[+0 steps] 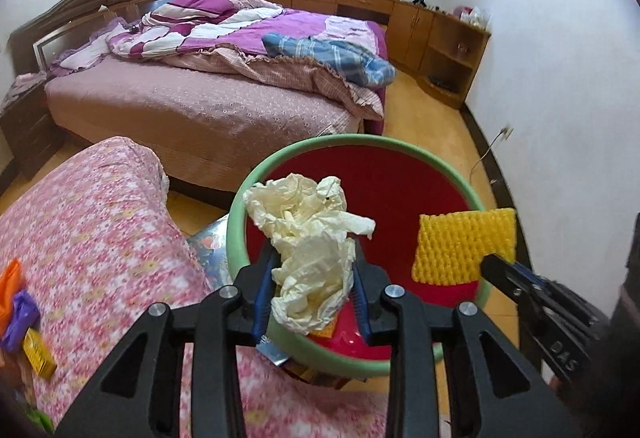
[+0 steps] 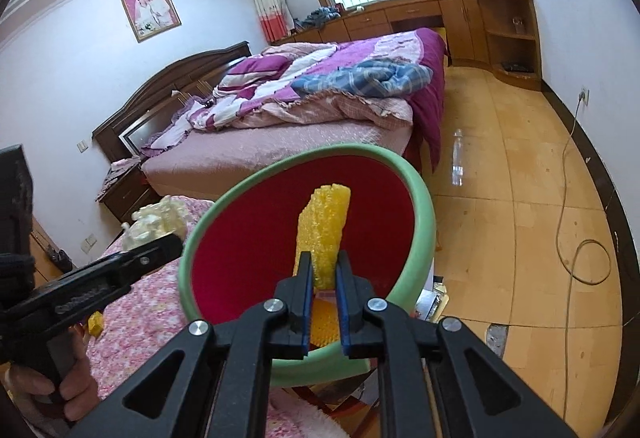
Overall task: Collect trash
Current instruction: 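Carry both items over the red bucket and open both tools to drop them, then move both tools back over the bed toward the orange cloth, then grasp the orange cloth with the left tool while the right tool grasps the yellow box, then carry both items over the red bucket and open both tools to drop them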
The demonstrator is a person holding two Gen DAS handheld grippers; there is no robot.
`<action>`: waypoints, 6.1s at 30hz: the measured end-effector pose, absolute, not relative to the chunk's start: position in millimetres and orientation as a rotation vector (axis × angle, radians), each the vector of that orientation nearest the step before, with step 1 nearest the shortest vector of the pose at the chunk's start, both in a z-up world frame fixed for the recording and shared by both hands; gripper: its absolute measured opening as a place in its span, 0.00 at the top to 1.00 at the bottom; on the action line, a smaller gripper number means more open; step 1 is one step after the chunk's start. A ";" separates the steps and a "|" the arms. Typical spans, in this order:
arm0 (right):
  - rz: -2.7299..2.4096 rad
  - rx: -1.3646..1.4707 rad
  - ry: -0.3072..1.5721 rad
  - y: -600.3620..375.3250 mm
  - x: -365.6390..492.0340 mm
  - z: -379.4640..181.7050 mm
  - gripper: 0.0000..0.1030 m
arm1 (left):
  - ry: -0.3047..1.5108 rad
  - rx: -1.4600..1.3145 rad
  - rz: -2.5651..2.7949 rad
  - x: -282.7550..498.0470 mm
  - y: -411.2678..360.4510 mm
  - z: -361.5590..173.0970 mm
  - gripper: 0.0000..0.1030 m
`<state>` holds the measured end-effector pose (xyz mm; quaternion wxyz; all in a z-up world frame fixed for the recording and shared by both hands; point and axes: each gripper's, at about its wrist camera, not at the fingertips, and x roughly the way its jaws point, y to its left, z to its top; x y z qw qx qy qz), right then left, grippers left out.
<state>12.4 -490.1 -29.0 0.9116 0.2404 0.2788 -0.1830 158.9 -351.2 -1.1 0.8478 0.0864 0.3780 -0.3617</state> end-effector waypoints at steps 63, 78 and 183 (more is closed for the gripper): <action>-0.002 0.327 0.653 -272.4 62.8 6.7 0.36 | 0.715 -0.092 -0.119 143.2 -16.6 27.6 0.48; 0.072 0.270 0.725 -228.8 96.1 -5.7 0.35 | 0.812 -0.134 0.029 167.3 49.1 -19.7 0.47; -0.317 0.485 0.644 -477.4 26.5 -12.5 0.66 | 0.813 0.096 -0.848 147.9 -317.2 15.7 0.63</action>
